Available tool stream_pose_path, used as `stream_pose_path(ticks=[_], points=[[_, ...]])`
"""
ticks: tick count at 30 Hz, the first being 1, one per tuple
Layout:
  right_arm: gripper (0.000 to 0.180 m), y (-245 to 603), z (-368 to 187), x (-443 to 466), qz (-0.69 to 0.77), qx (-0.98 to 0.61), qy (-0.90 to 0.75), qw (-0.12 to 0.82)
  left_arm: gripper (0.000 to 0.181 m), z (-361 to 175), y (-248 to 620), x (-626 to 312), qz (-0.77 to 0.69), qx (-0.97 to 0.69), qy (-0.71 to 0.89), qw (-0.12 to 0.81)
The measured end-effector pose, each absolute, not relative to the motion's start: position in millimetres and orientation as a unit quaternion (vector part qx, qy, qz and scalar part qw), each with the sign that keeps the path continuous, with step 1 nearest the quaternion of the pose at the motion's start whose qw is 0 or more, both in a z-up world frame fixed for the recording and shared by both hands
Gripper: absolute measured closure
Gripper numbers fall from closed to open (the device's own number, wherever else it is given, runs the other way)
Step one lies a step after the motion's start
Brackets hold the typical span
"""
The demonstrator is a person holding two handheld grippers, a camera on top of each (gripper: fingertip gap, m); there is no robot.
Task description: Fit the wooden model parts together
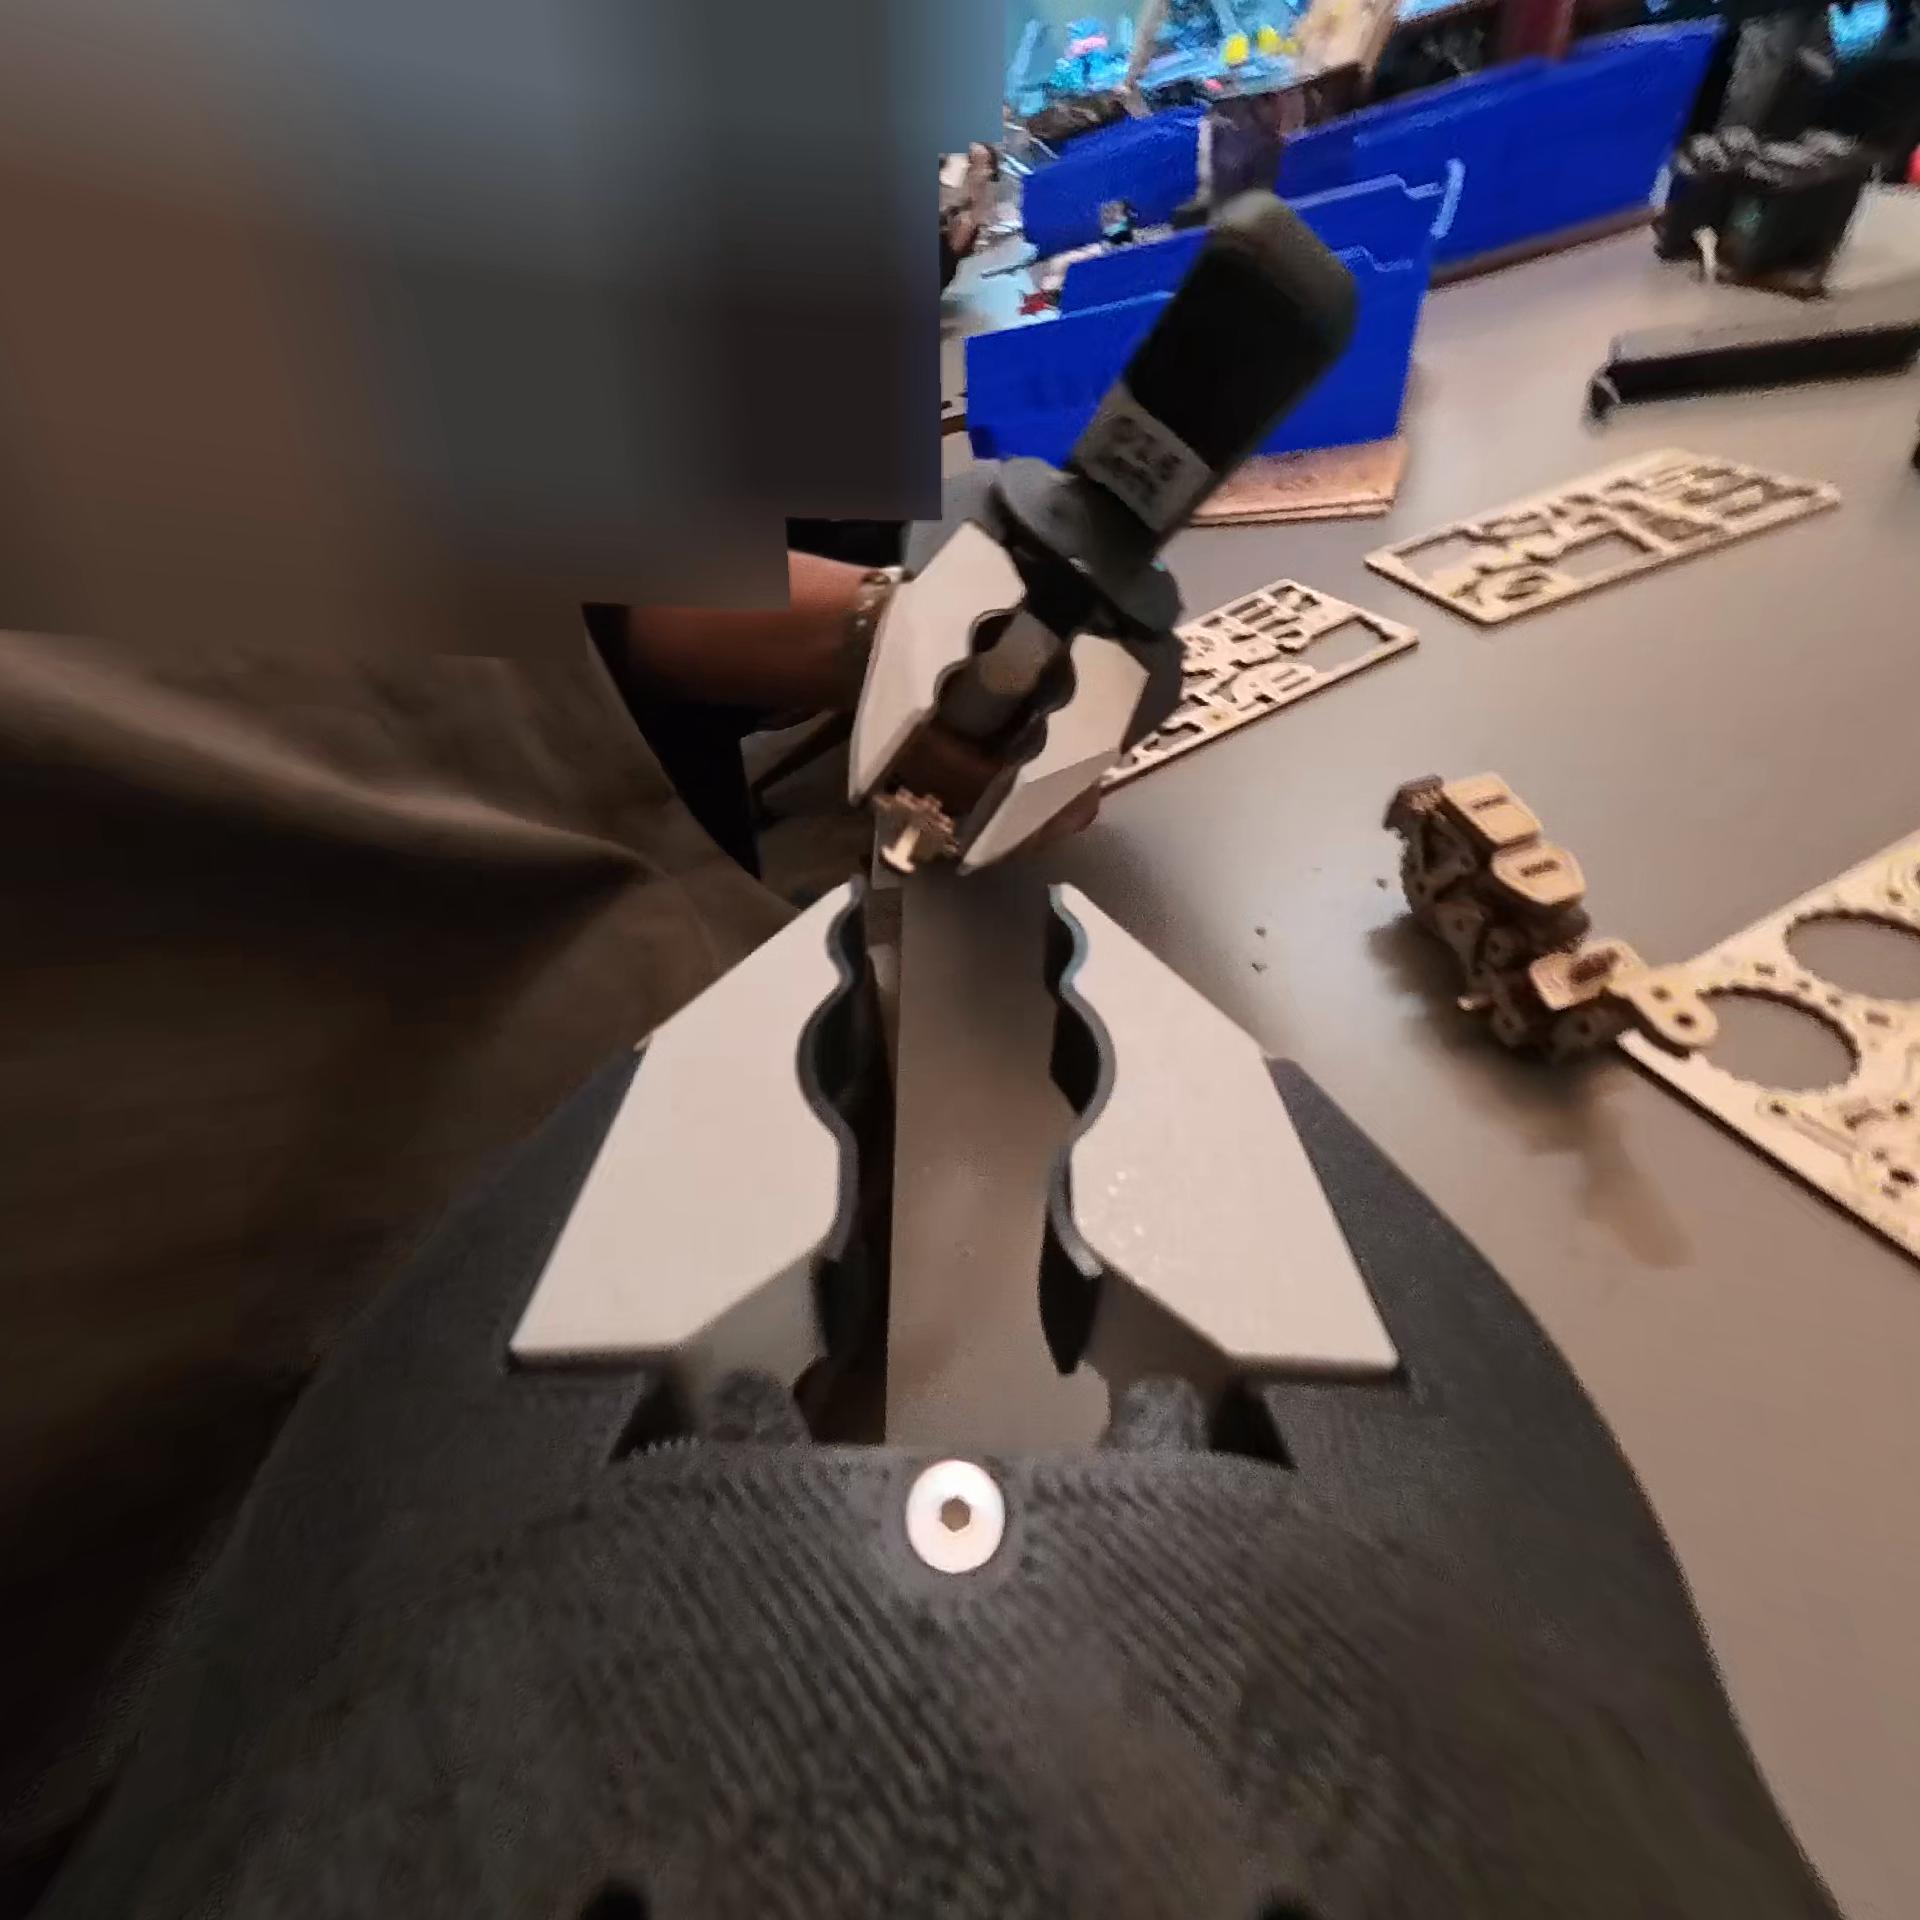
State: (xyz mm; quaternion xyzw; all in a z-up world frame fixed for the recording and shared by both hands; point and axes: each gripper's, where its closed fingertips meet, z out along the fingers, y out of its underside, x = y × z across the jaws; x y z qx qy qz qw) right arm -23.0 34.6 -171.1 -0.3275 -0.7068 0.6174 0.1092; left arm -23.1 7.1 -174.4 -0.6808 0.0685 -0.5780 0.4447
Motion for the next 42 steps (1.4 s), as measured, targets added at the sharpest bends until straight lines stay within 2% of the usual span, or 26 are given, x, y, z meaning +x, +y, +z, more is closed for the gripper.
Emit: stream_pose_path(ticks=[6,13,19,42], points=[[0.147,0,-171,-9,0.631,-0.234,-0.732,0.111,0.161,-164,-14,-8,-0.673,-0.633,0.085,0.373],[0.154,-24,-161,5,0.664,-0.179,-0.723,0.064,0.16,-173,-33,12,-0.687,-0.646,0.122,0.311],[0.154,-37,-177,14,0.616,-0.15,-0.77,0.071,0.16,-178,-39,21,-0.696,-0.65,0.132,0.277],[0.164,-48,-183,25,0.599,-0.122,-0.79,0.057,0.161,-181,-41,26,-0.703,-0.649,0.137,0.257]])
